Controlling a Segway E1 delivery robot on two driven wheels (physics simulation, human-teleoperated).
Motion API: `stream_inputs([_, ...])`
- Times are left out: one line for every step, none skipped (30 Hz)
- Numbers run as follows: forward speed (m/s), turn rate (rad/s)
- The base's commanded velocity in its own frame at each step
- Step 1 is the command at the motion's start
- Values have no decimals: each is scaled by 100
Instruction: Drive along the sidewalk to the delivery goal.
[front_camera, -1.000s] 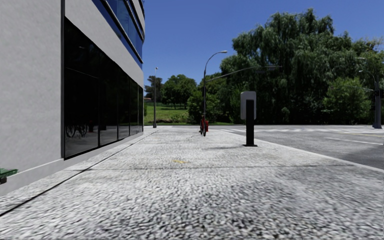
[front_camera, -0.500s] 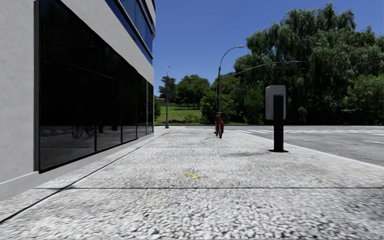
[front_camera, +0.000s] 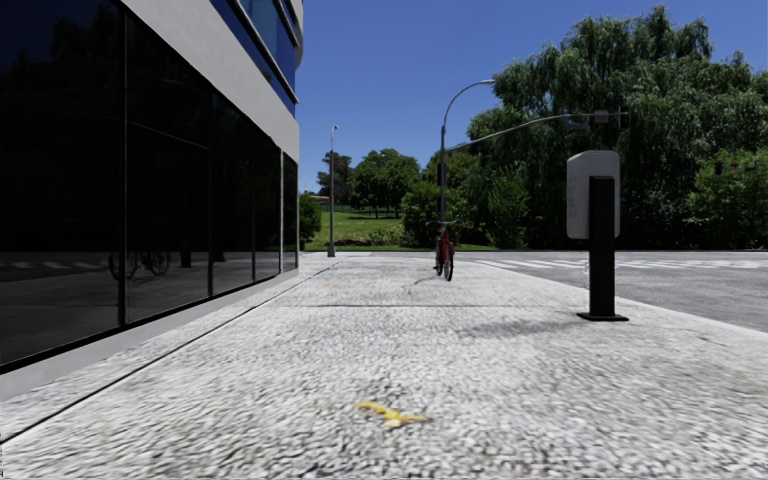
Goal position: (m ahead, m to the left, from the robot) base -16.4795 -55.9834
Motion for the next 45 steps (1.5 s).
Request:
stream_inputs([200, 0])
stream_inputs([200, 0])
stream_inputs([200, 0])
stream_inputs([200, 0])
stream_inputs([200, 0])
stream_inputs([200, 0])
stream_inputs([200, 0])
stream_inputs([200, 0])
stream_inputs([200, 0])
stream_inputs([200, 0])
stream_inputs([200, 0])
stream_inputs([200, 0])
stream_inputs([200, 0])
stream_inputs([200, 0])
stream_inputs([200, 0])
stream_inputs([200, 0])
stream_inputs([200, 0])
stream_inputs([200, 0])
stream_inputs([200, 0])
stream_inputs([200, 0])
stream_inputs([200, 0])
stream_inputs([200, 0])
stream_inputs([200, 0])
stream_inputs([200, 0])
stream_inputs([200, 0])
stream_inputs([200, 0])
stream_inputs([200, 0])
stream_inputs([200, 0])
stream_inputs([200, 0])
stream_inputs([200, 0])
stream_inputs([200, 0])
stream_inputs([200, 0])
stream_inputs([200, 0])
stream_inputs([200, 0])
stream_inputs([200, 0])
stream_inputs([200, 0])
stream_inputs([200, 0])
stream_inputs([200, 0])
stream_inputs([200, 0])
stream_inputs([200, 0])
stream_inputs([200, 0])
stream_inputs([200, 0])
stream_inputs([200, 0])
stream_inputs([200, 0])
stream_inputs([200, 0])
